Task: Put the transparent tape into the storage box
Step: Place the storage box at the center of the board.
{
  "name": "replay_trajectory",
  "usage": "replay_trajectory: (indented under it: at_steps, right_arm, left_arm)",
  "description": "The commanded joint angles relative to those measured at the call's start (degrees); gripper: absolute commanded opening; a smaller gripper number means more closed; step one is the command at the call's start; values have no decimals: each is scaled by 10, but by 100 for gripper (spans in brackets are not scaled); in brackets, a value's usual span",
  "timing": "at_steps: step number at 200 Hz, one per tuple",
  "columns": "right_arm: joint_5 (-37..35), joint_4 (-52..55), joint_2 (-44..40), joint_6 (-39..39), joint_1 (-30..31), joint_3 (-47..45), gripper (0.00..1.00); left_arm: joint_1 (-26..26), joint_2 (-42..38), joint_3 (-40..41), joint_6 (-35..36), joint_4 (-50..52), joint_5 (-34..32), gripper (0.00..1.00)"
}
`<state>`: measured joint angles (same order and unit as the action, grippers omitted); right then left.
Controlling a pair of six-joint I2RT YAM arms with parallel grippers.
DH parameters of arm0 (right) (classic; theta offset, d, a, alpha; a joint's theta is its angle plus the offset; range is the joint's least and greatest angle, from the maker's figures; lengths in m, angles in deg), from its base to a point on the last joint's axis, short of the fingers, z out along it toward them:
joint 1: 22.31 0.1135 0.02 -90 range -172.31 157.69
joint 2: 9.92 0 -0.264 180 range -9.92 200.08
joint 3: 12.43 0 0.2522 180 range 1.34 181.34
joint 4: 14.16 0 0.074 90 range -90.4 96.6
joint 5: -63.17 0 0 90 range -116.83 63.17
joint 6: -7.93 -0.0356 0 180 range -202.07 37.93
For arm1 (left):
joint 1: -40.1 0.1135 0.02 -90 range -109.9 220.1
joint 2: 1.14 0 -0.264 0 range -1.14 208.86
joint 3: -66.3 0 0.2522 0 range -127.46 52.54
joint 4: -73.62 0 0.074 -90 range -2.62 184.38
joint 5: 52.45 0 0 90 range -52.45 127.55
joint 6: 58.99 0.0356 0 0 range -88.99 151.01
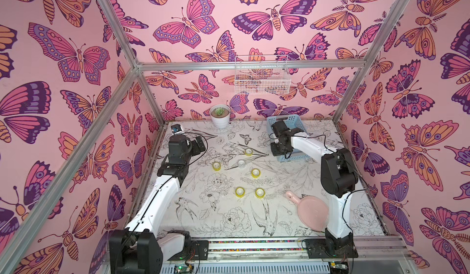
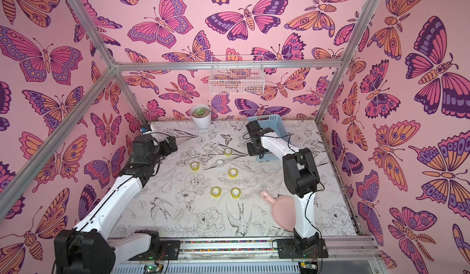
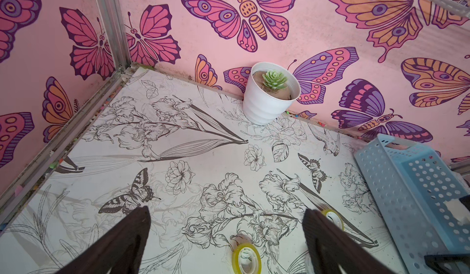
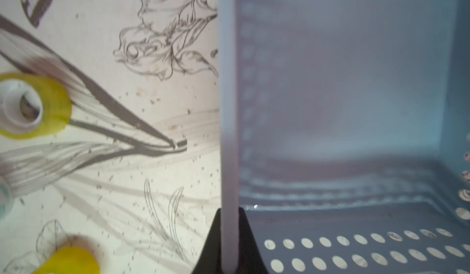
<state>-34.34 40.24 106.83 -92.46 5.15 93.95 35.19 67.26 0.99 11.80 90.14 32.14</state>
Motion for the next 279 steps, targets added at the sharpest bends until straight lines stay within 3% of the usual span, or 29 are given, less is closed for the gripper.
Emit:
replay_trajectory:
  at_steps: [1, 38, 91, 176, 214, 279]
  right_arm:
    - [-13, 33, -63, 21, 7, -43, 0]
    - [-24, 45, -155, 53, 18, -123, 0]
    - [-76, 44, -246, 116, 96, -210, 0]
    - [-89, -9, -284, 84, 128, -328, 0]
    - [-87, -16, -273, 71, 164, -327, 0]
    - [-79, -39, -249, 44, 175, -343, 0]
  left_arm:
    - [-4, 10, -18, -13, -17, 18, 100]
    - [-17, 22, -26, -16, -28, 25, 100]
    - [-50, 39, -42, -14, -38, 22, 100]
    - [-78, 65, -43, -17, -47, 19, 100]
    - [-87, 66, -45, -14, -49, 14, 100]
    - [-89, 70, -48, -6, -49, 16, 100]
